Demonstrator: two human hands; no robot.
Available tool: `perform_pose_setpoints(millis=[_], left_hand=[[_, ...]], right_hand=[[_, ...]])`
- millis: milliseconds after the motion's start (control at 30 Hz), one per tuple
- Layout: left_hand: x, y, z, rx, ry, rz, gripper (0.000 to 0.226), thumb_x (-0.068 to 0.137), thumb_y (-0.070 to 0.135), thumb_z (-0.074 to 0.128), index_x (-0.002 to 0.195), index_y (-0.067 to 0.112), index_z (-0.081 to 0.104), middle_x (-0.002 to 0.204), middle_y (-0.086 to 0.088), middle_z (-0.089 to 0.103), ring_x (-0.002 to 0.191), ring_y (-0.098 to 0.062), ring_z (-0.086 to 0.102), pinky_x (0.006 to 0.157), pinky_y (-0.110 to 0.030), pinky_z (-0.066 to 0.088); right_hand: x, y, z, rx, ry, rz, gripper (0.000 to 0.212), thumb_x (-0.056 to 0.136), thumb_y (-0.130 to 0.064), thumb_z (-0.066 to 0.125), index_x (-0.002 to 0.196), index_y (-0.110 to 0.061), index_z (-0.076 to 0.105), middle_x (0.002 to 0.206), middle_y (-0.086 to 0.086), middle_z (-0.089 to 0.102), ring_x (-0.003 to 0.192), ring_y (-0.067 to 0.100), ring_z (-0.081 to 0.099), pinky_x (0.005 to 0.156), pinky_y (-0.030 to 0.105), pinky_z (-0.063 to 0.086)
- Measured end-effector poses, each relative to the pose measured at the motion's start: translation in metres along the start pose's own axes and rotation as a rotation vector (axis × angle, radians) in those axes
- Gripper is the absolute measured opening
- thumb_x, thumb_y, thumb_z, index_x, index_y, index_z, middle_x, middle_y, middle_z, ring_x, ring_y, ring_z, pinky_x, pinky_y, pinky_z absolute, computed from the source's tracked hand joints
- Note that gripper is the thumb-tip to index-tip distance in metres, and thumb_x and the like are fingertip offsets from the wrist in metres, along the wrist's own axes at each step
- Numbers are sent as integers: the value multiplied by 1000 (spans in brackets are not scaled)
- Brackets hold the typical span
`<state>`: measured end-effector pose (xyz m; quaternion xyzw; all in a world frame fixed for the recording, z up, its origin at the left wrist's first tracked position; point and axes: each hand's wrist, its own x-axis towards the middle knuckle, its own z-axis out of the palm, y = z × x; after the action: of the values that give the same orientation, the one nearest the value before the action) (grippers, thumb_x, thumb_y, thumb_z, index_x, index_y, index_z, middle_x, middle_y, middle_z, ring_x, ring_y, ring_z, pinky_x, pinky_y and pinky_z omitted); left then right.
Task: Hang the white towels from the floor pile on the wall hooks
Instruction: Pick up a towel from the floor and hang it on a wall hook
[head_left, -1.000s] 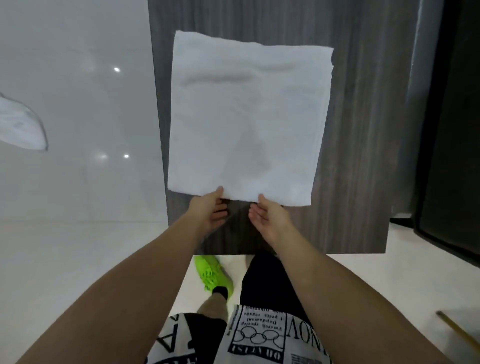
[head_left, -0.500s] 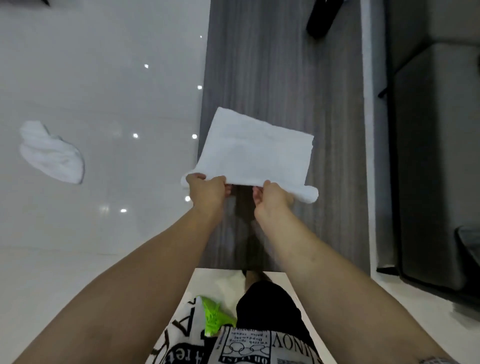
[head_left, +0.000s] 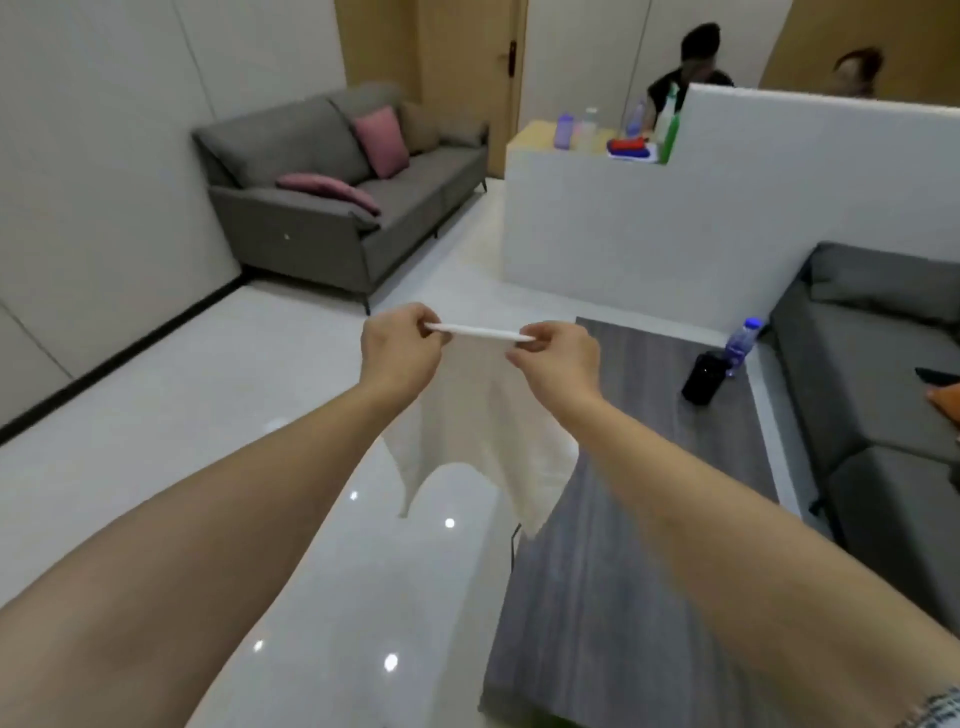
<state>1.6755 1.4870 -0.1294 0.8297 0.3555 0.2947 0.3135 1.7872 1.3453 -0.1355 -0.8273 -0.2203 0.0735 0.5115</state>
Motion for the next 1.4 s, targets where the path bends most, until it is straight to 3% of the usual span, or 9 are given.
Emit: perform_pose_setpoints(millis=[200, 300, 367, 467, 600, 700, 833, 1033, 1400], left_hand=[[19, -46, -169, 344, 268, 119, 12, 88, 27, 68, 88, 16, 71, 94, -3, 58, 88, -23, 55, 72, -30, 39], [19, -75, -245, 399, 371, 75, 11, 86, 23, 69, 87, 13, 69, 99, -6, 61, 94, -27, 54, 77, -31, 41], [13, -96, -295, 362, 380, -7, 7, 89, 23, 66, 88, 16, 66, 91, -7, 64, 89, -28, 56, 72, -30, 41], [3, -134, -370, 328, 410, -106, 7, 90, 26, 65, 85, 24, 60, 81, -2, 61, 80, -23, 54, 67, -27, 37], [-19, -176, -465, 403, 521, -198, 6, 88, 27, 69, 85, 28, 64, 80, 0, 62, 79, -18, 55, 65, -24, 37], [-46, -200, -531, 459, 628, -292, 7, 85, 26, 73, 81, 26, 66, 75, 1, 62, 73, -15, 54, 58, -15, 37], [-98, -229, -611, 511, 777, -449, 11, 85, 25, 72, 78, 26, 64, 74, 0, 61, 76, -18, 53, 66, -26, 41], [-211, -265, -703, 669, 937, -671, 17, 87, 33, 71, 77, 27, 59, 75, 3, 57, 78, -19, 51, 59, -27, 33], [-442, -325, -869, 804, 1153, -902, 12, 79, 31, 81, 78, 28, 69, 79, 8, 64, 82, -14, 56, 65, -26, 40]], right_hand=[[-11, -146, 76, -461, -178, -534, 18, 91, -27, 62, 97, -16, 75, 93, 6, 69, 92, 27, 62, 79, 32, 49], [-25, -208, 124, -407, -221, -805, 16, 89, -26, 65, 95, -15, 74, 95, 2, 52, 97, 24, 51, 84, 29, 41], [-35, -246, 161, -293, -323, -959, 11, 87, -19, 67, 90, -10, 72, 103, 4, 56, 102, 24, 53, 89, 31, 44], [-53, -298, 221, -153, -542, -980, 5, 89, -17, 64, 87, -12, 65, 86, 4, 64, 80, 22, 59, 73, 35, 51], [-86, -363, 314, -39, -690, -1099, 7, 88, -21, 65, 83, -17, 61, 76, 1, 61, 71, 18, 55, 58, 25, 39], [-124, -415, 375, 35, -816, -1198, 7, 86, -22, 68, 82, -21, 62, 74, -5, 60, 71, 14, 54, 58, 20, 37], [-196, -478, 447, 138, -972, -1307, 4, 89, -24, 67, 87, -22, 66, 77, -2, 61, 73, 16, 54, 62, 24, 37], [-342, -547, 536, 274, -1157, -1505, 12, 91, -24, 66, 95, -18, 75, 75, -3, 57, 81, 21, 58, 68, 22, 35], [-656, -635, 618, 376, -1462, -1664, 35, 83, -27, 77, 56, -27, 55, 52, -9, 46, 56, 11, 45, 54, 23, 37]])
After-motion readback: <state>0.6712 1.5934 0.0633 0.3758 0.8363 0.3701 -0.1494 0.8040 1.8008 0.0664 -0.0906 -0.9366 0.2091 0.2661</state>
